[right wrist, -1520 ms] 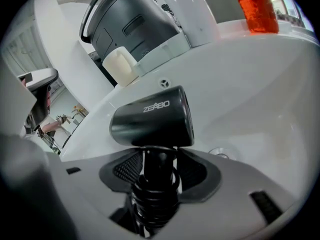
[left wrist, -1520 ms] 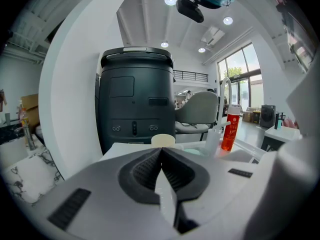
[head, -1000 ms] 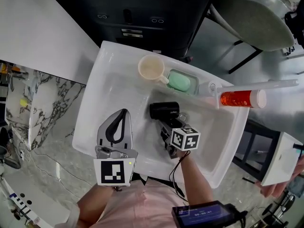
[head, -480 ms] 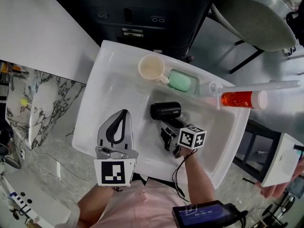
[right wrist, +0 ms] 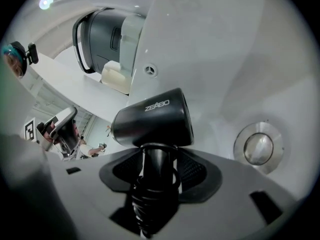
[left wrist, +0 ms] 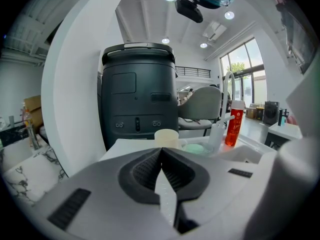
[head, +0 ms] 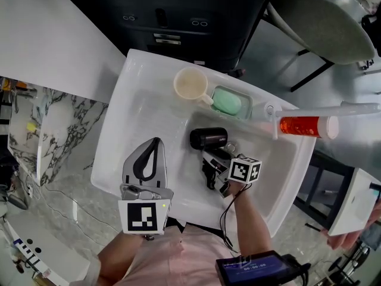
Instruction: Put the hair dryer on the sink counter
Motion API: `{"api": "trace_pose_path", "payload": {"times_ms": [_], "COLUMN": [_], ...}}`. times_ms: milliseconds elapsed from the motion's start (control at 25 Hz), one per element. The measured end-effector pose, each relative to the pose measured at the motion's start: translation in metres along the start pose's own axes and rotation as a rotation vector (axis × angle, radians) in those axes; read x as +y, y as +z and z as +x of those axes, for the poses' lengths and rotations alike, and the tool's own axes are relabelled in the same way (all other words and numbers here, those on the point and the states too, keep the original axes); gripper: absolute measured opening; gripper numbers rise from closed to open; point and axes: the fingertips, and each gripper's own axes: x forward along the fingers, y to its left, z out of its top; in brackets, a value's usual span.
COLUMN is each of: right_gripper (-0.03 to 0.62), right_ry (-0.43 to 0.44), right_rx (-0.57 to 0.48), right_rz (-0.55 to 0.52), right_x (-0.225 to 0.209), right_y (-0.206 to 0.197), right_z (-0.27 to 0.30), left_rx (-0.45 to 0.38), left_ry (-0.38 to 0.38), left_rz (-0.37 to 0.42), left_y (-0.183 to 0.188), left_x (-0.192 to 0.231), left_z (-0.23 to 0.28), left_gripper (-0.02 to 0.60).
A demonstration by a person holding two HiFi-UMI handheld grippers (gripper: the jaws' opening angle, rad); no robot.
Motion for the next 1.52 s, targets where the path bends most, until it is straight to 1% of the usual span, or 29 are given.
{"api": "trace_pose_path", "payload": {"times_ms": [80, 280, 520, 760, 880, 960, 1120, 1240, 1400, 1520], "right_gripper": [0.221, 0.221, 0.221, 0.221, 0.221, 0.222, 0.225, 0.229, 0.258, 0.275], "right_ry": [-0.001, 0.033, 0.052, 0.089, 0.109, 0.085, -0.002, -0.052, -0.123, -0.187], "right_rx": [0.016, 0.05, 0.057, 0.079, 0.103, 0.109, 0.112, 0.134, 0.154, 0.15], "right_rz": [0.008, 0.014, 0.037, 0.095, 0.107, 0.098, 0.073, 0.038, -0.017, -0.033], "right_x": [-0.001, 0.002, 0.001, 0.0, 0.002, 0.0, -0.007, -0.011, -0.015, -0.024], "right_y": [-0.002, -0.005, -0.006, -0.008, -0.009, -0.008, -0.006, -0.006, -0.006, -0.004], "right_z": [0.003, 0.01, 0.011, 0.013, 0.014, 0.014, 0.012, 0.011, 0.009, 0.004], "left_rx": [0.002, 0.005, 0.01, 0.011, 0.013, 0.016, 0.016, 0.009, 0.007, 0.004], "left_ry": [0.0, 0.012, 0.022, 0.032, 0.032, 0.03, 0.032, 0.026, 0.018, 0.014], "left_rz": [0.003, 0.003, -0.001, 0.001, 0.004, 0.002, -0.004, 0.0, 0.005, 0.005], "left_y": [-0.001, -0.002, -0.004, -0.004, -0.004, -0.005, -0.005, -0.003, -0.003, -0.003], "left_x": [0.0, 0.002, 0.004, 0.007, 0.007, 0.007, 0.008, 0.006, 0.003, 0.002], "left_z": [0.0, 0.001, 0.001, 0.0, 0.0, 0.0, 0.0, -0.001, -0.002, -0.002], "left_gripper": [0.009, 0.009, 0.009, 0.009, 0.009, 0.009, 0.009, 0.009, 0.009, 0.009]}}
